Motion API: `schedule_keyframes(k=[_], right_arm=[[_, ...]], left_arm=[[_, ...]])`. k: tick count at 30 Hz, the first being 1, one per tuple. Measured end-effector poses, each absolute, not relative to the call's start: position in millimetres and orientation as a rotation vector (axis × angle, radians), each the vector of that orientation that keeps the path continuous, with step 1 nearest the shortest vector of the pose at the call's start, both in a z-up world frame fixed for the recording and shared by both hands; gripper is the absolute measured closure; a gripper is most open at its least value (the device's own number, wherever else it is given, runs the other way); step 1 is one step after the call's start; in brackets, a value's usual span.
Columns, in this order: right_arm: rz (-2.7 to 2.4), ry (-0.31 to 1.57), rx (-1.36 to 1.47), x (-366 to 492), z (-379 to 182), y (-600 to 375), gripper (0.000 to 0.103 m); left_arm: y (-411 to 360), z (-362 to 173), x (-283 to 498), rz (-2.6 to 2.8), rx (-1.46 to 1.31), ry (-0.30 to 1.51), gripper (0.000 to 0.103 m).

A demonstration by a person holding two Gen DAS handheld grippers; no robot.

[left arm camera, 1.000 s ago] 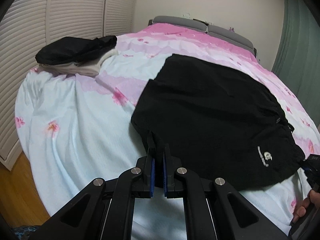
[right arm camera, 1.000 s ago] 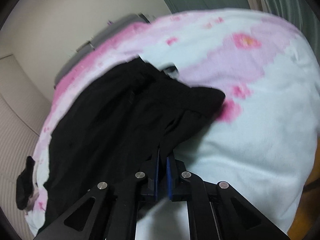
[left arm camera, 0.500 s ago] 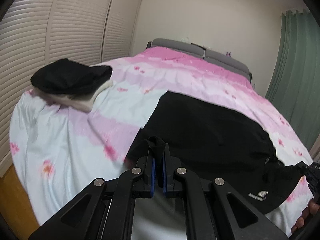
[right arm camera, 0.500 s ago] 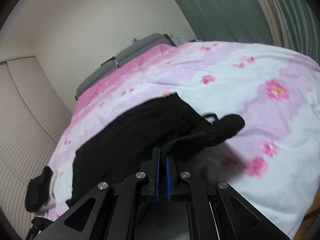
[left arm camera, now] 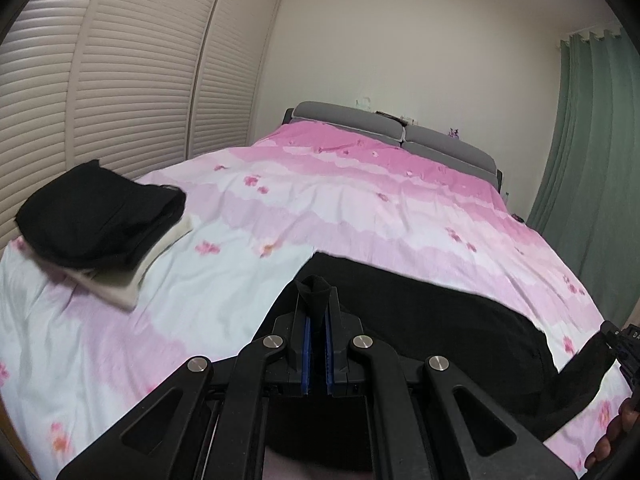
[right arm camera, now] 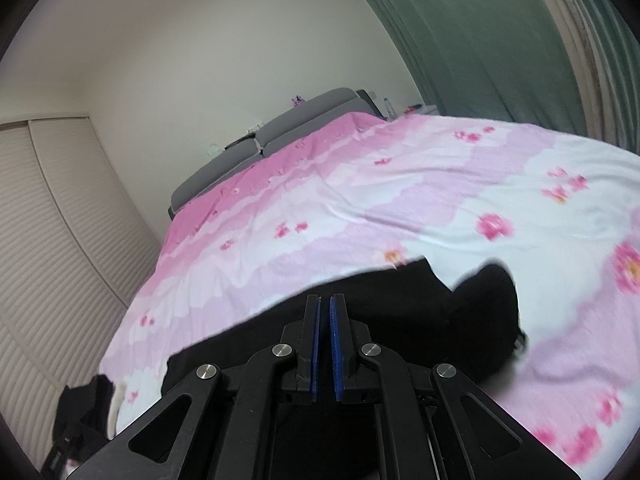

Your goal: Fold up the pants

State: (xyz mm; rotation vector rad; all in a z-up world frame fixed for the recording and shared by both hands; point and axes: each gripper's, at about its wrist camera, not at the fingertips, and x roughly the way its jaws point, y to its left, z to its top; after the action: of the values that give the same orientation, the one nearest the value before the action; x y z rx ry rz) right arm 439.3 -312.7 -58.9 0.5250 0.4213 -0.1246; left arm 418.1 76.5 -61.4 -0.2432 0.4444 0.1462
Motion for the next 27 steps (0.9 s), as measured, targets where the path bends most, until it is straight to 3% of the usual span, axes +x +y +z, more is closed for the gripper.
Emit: schedule_keyframes(k=[12, 19, 20, 22, 23, 24, 27], right_arm=[[-0.12, 0.405, 0.474, 548, -57, -310, 0.098], [-0.108, 0.5, 0.39, 583, -72, -313, 0.098], [-0.122, 0.516, 0.367, 583, -75, -314, 0.096], [-0.171, 0.572, 0.299, 580, -82, -316, 0.077], [-0.197, 0.598, 0.274, 576, -86, -318, 0.053], [-0.217, 0.604, 0.264, 569, -88, -321, 0.041], [-0.264, 0.596, 0.259, 544, -94, -334, 0.04]], left_arm=[[77, -82, 537, 0.162, -0.238, 0.458, 0.096], [66, -108, 589, 0.144, -0.213, 0.523, 0.095], [63, -112, 593, 0.142, -0.205, 0.525, 0.096], [61, -118, 597, 0.14, -0.211, 0.54, 0.096], [59, -122, 598, 0.136, -0.223, 0.554, 0.096], [57, -125, 597, 0.135, -0.227, 0.562, 0.096], [42, -132, 590, 0.112, -0.211, 0.575, 0.095]])
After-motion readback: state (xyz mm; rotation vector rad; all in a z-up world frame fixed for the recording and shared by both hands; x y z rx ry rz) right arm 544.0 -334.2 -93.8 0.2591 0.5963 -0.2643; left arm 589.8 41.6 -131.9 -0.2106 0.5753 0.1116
